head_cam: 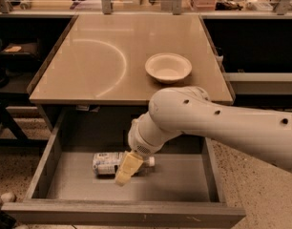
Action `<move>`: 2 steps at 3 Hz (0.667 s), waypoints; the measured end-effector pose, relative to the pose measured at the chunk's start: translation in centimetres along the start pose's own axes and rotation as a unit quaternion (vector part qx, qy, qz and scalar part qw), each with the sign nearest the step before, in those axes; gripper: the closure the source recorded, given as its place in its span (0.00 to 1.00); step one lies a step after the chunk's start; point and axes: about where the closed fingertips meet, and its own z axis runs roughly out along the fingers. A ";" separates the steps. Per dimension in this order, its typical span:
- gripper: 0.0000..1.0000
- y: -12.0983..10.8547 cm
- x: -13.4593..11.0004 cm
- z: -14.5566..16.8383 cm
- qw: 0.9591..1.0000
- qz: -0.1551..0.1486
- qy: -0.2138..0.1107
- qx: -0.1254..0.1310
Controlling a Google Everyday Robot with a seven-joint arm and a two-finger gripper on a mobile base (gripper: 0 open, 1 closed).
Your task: Pick blue plastic bottle from top drawer and place on counter
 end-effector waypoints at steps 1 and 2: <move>0.00 0.6 0.7 3.0 1.000 0.008 -0.019 -0.012; 0.00 0.9 1.1 5.4 0.999 0.011 -0.031 -0.019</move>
Offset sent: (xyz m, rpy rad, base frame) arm 0.0005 0.0284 -0.0806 0.1051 0.0442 0.0024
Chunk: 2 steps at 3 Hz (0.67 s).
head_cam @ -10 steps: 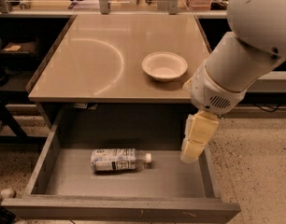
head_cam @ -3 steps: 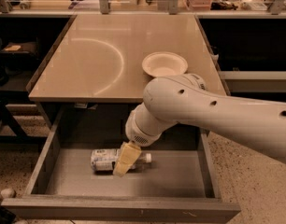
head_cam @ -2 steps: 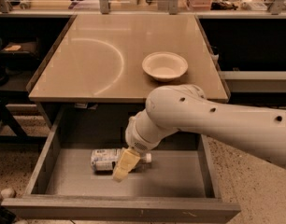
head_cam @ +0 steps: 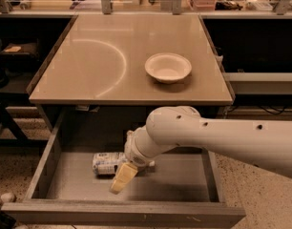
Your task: Pick blue plastic bottle from top drawer and place on counter
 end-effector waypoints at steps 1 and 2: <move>0.00 -1.0 -0.1 1.5 1.000 -0.012 -0.008 0.000; 0.00 -1.5 -0.2 3.1 1.000 -0.018 -0.015 -0.005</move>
Offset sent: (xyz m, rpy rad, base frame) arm 0.0290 0.0243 -0.0388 0.0410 -0.0205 0.0500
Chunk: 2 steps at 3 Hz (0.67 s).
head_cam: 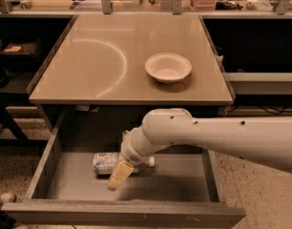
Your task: Pick blue plastic bottle from top drawer and place on counter
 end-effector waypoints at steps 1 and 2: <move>0.00 0.6 0.5 1.9 1.000 0.006 -0.003 -0.015; 0.18 1.4 0.8 3.1 1.000 0.007 -0.007 -0.028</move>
Offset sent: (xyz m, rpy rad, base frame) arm -0.0178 0.0195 -0.0428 0.0365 0.0740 0.0310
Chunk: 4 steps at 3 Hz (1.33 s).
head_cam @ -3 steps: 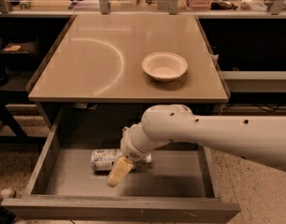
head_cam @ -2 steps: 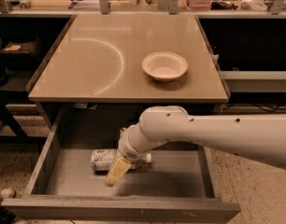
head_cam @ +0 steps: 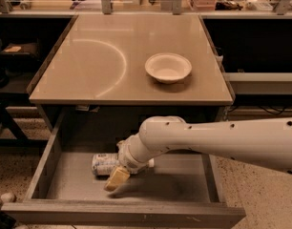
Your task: Pick blue plastic bottle from top drawer and place on counter
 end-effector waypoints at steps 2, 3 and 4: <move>0.65 0.0 0.0 0.0 1.000 0.000 0.000 0.000; 0.88 0.0 0.0 0.0 1.000 0.000 0.000 0.000; 1.00 -0.2 -1.3 -2.5 1.000 0.014 0.021 0.016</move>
Offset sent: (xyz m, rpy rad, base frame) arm -0.0001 0.0001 -0.0002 0.0001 0.0003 0.0001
